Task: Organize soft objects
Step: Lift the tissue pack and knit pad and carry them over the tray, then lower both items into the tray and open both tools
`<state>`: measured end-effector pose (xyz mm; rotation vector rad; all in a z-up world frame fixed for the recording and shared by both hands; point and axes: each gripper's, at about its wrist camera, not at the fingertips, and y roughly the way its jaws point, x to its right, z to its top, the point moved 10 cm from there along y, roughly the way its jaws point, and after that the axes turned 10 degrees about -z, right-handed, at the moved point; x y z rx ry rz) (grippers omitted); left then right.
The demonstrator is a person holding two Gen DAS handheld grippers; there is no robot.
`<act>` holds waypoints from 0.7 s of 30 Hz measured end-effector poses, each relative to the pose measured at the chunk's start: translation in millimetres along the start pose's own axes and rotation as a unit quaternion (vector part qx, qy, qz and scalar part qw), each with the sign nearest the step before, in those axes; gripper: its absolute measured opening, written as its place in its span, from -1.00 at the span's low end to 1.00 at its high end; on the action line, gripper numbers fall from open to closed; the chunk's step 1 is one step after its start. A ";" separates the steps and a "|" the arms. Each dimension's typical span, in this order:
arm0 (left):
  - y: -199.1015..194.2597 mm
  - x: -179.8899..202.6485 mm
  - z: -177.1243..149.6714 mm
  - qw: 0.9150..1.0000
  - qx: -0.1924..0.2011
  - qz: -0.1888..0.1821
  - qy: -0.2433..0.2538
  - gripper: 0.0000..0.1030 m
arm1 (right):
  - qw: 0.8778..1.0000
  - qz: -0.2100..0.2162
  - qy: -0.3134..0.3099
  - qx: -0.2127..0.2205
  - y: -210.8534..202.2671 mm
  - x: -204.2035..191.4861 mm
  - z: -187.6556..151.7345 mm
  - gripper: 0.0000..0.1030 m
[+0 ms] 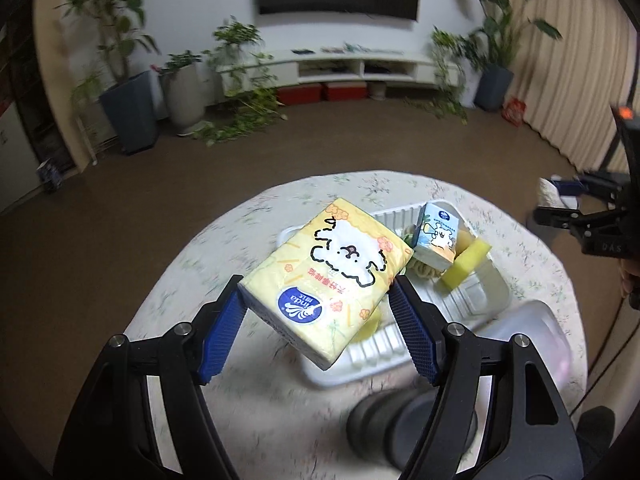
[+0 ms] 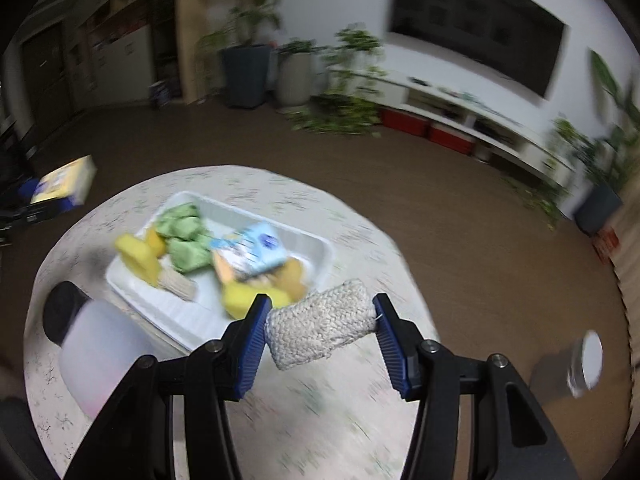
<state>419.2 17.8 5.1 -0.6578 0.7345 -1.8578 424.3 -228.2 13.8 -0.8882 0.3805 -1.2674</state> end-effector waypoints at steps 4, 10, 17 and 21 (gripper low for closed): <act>35.7 9.7 10.2 0.999 -0.033 -0.014 0.023 0.37 | 0.997 0.043 -0.064 -0.006 18.9 -50.0 22.7 0.07; 70.9 13.2 17.0 0.997 -0.062 -0.037 0.035 0.37 | 0.984 0.090 -0.152 -0.032 48.7 -108.0 31.8 0.07; 93.2 18.1 3.3 0.994 -0.087 -0.040 0.058 0.37 | 0.970 0.116 -0.205 -0.058 72.6 -138.4 21.9 0.07; 98.9 20.5 -1.1 0.993 -0.091 -0.045 0.054 0.37 | 0.965 0.113 -0.225 -0.070 85.8 -144.2 14.7 0.07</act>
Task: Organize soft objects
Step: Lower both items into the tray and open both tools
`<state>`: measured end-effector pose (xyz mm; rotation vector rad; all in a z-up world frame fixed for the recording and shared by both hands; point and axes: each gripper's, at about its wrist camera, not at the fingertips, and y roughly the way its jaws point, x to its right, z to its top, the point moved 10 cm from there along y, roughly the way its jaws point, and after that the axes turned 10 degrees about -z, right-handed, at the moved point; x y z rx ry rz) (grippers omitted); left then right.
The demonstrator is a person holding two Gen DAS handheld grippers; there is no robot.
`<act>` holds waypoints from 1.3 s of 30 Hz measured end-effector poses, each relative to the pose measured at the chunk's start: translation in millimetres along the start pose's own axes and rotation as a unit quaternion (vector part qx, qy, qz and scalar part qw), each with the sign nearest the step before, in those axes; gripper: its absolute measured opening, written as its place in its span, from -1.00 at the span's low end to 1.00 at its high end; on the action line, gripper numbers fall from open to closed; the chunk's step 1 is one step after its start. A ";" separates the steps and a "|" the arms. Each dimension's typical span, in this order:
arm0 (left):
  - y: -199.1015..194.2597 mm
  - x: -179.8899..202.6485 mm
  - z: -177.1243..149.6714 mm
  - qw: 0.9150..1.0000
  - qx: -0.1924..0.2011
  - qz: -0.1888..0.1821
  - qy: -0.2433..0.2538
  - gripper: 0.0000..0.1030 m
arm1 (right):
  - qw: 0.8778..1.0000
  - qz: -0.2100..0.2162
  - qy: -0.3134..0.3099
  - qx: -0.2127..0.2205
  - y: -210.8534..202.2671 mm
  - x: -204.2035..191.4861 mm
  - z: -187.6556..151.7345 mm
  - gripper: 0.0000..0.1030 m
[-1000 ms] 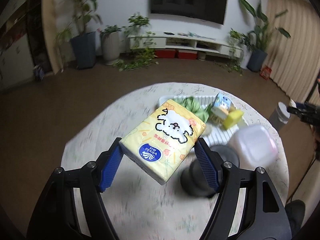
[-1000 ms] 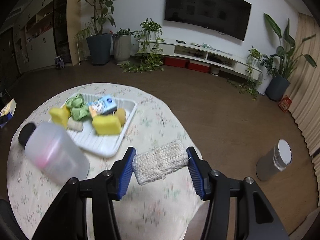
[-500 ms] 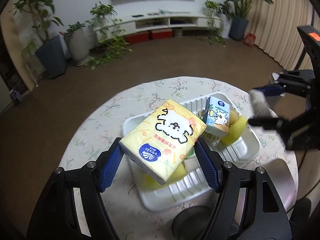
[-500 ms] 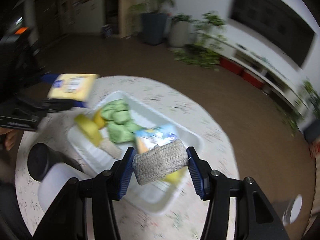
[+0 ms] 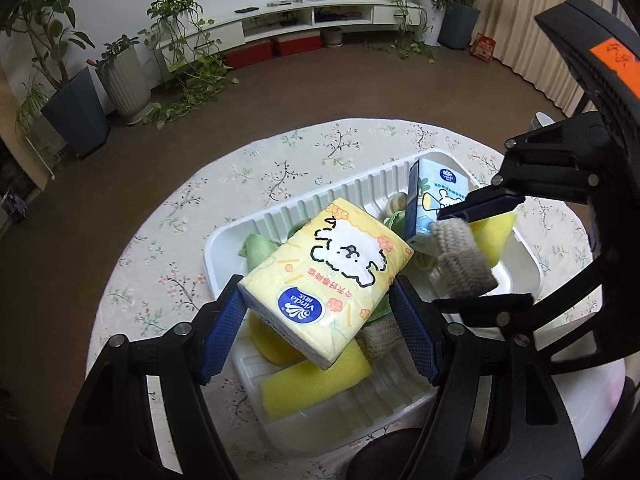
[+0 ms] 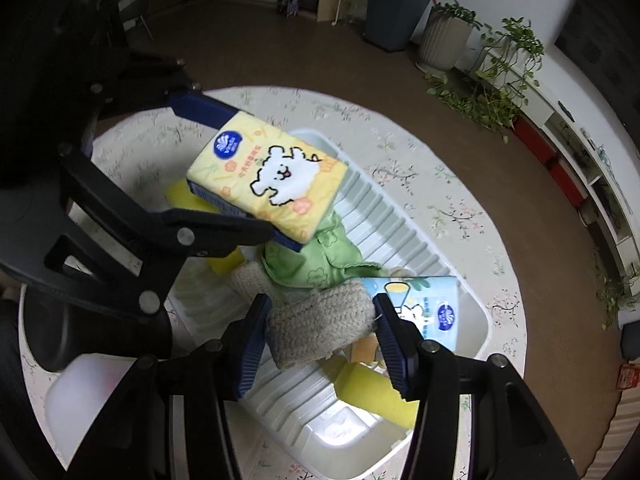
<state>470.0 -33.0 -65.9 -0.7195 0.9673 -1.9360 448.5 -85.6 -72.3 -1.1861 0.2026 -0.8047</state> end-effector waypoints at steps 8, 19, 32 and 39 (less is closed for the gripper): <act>5.3 -4.1 -1.0 1.000 -0.009 0.004 -0.008 0.41 | 1.000 -0.004 -0.016 -0.017 16.2 -5.7 2.1 0.07; 8.9 -6.5 -1.9 1.000 -0.015 0.007 -0.012 0.46 | 1.000 -0.007 -0.013 -0.022 23.0 -7.7 5.7 0.09; 1.4 -10.7 2.0 1.000 0.000 0.002 -0.026 0.68 | 1.000 -0.014 0.006 -0.014 17.1 -0.9 6.3 0.26; -7.0 -12.6 3.3 0.999 0.015 0.003 -0.036 0.69 | 1.000 -0.017 0.023 -0.005 11.1 7.4 5.4 0.28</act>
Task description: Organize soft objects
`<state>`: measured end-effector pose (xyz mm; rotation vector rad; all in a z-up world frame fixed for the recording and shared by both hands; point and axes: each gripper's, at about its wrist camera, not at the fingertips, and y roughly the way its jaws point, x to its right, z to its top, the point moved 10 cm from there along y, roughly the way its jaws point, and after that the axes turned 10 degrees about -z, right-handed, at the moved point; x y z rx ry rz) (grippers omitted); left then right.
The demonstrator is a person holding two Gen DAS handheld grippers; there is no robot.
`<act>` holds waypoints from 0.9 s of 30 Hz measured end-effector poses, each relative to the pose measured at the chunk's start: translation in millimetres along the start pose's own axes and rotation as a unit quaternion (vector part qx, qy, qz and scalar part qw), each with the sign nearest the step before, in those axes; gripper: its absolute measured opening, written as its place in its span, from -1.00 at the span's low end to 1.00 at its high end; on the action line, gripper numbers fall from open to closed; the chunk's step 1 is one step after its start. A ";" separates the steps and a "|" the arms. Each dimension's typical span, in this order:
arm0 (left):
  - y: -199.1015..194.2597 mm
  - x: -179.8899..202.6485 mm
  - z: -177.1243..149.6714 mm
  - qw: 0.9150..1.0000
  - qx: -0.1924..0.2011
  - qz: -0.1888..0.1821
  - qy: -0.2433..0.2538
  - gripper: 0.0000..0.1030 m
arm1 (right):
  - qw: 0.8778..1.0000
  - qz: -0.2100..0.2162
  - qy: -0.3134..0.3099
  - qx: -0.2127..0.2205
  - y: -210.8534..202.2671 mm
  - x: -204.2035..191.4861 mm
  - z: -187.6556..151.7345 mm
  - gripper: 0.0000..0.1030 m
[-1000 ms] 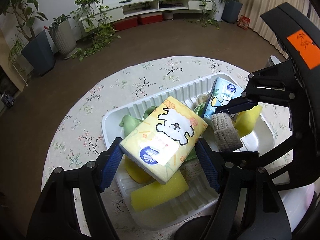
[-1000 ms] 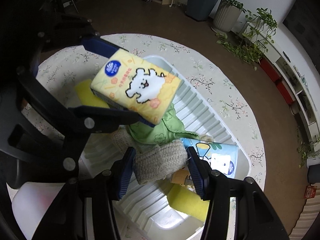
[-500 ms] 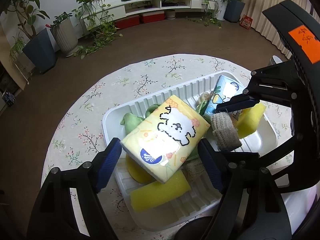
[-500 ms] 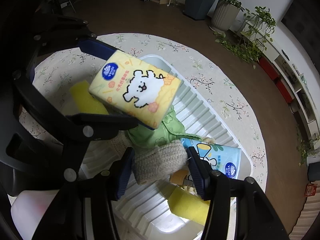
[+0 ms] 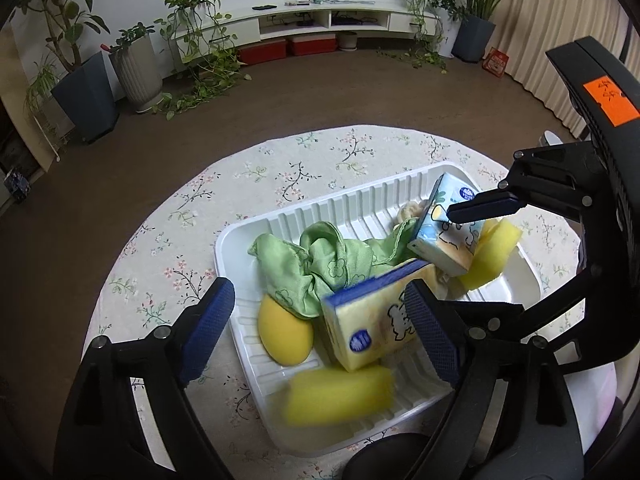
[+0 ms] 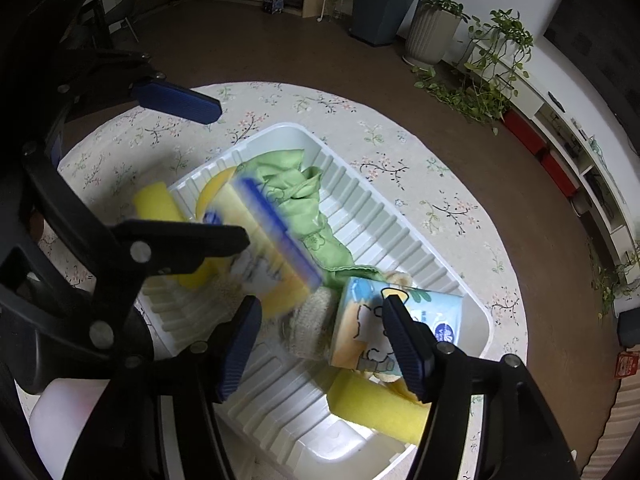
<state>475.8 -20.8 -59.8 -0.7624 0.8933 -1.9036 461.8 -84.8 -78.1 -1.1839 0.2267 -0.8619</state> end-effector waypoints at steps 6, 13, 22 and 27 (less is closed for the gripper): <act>-13.5 1.3 -0.3 1.000 0.023 0.005 -0.002 0.69 | 1.000 -0.005 0.013 0.010 -9.0 7.1 1.7 0.28; -57.0 -3.2 -9.4 0.994 0.080 0.068 -0.022 0.84 | 0.997 -0.014 0.068 0.038 -33.6 33.8 0.4 0.44; -129.8 11.5 -35.4 0.980 0.143 0.131 -0.036 0.86 | 0.978 -0.039 0.177 0.100 -99.0 72.5 -31.9 0.78; -162.6 40.9 -56.4 0.976 0.167 0.136 -0.030 0.87 | 0.961 -0.065 0.233 0.134 -138.5 73.3 -66.9 0.91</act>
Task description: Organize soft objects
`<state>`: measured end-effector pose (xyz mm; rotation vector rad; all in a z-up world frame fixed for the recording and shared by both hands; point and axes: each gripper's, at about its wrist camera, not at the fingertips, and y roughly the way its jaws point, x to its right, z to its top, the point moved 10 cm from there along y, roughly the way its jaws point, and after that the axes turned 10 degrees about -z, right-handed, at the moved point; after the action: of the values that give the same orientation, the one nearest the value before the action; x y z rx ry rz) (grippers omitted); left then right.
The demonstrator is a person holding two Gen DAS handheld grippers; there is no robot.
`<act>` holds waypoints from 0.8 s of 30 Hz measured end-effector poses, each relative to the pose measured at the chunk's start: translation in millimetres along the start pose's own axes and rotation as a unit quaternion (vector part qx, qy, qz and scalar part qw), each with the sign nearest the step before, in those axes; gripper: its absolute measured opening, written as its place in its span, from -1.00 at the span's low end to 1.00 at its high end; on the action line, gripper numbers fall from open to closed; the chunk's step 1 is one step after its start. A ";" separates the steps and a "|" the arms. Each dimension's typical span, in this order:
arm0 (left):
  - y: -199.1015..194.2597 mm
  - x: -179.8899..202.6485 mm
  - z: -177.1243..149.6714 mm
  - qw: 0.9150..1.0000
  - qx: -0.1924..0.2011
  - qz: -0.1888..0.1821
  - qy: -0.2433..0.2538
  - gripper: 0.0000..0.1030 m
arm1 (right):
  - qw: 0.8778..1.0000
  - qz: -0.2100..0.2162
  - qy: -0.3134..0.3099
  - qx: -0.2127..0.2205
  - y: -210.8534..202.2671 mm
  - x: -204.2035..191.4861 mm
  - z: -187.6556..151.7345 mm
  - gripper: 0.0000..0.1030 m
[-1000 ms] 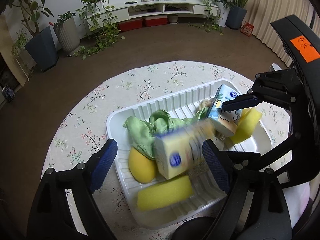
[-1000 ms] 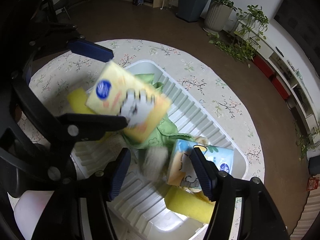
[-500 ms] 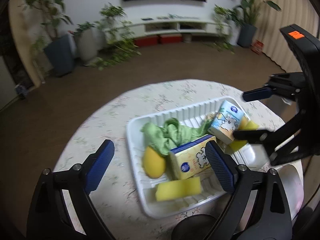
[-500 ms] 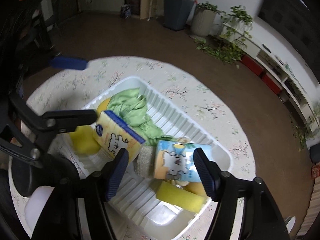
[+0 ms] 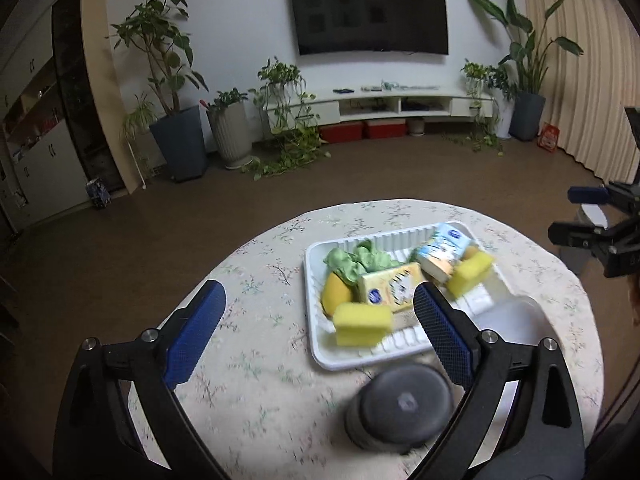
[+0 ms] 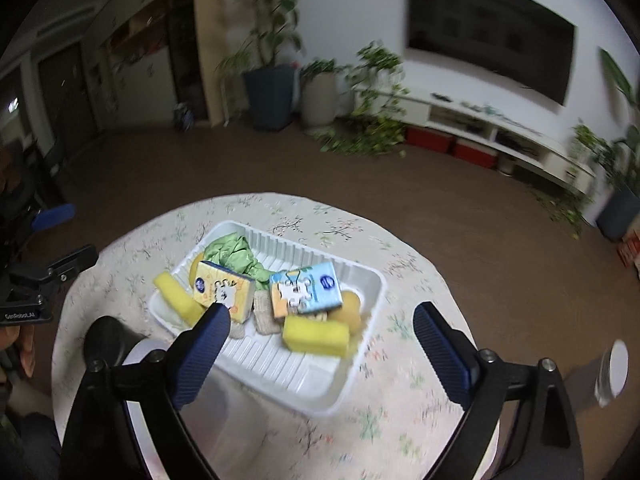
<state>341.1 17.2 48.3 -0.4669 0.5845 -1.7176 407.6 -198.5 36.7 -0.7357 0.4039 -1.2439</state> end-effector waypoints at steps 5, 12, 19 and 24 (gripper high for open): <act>-37.4 14.2 -12.7 1.000 0.018 -0.005 -0.005 0.87 | 0.999 -0.013 0.032 0.030 -44.5 -5.7 -39.1 0.99; -75.7 32.7 -44.5 0.999 0.029 0.003 -0.014 0.94 | 0.996 -0.029 0.069 0.047 -77.1 -26.7 -102.1 1.00; -74.4 38.9 -97.5 0.998 0.029 0.014 -0.049 0.94 | 0.989 -0.067 0.106 0.074 -81.6 -41.4 -162.5 0.99; -57.6 40.7 -151.2 0.996 0.004 0.017 -0.086 0.94 | 0.986 -0.074 0.129 0.076 -72.9 -53.4 -195.1 0.99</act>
<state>197.8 7.5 -36.6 -0.5889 0.4590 -1.6281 214.5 -212.8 -56.7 -0.4812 0.4661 -1.5005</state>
